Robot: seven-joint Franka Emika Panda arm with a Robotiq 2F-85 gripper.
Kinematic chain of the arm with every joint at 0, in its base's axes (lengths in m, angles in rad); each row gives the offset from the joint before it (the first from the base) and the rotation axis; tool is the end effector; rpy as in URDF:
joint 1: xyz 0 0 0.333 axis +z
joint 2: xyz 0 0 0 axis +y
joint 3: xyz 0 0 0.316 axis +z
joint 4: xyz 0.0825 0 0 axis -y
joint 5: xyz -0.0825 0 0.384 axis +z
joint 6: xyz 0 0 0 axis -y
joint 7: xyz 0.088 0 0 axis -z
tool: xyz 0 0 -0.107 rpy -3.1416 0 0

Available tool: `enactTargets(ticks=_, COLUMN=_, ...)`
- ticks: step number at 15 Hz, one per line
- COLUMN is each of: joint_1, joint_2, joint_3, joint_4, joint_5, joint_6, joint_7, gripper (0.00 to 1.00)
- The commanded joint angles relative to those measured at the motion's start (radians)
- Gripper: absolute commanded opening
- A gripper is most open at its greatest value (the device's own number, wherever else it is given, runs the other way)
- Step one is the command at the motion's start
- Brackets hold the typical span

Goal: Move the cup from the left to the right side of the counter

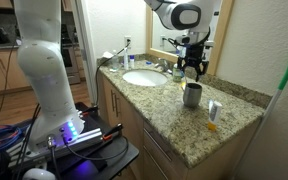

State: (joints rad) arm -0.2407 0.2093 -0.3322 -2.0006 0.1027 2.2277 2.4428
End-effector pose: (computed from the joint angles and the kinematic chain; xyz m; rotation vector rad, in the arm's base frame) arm 0.5037 -0.3139 0.3632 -0.1121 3.1060 -0.0103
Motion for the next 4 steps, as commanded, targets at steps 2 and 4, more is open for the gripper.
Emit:
enactTargets(ticks=2, joint_1=-0.004, joint_2=-0.161, joint_3=0.027, joint_4=-0.056, joint_5=0.022, joint_6=-0.033, joint_7=-0.11, gripper=1.0)
enactTargets(ticks=4, joint_1=-0.007, joint_2=-0.108, joint_3=0.025, joint_4=-0.005, joint_5=0.009, joint_6=-0.035, joint_7=-0.08, gripper=1.0)
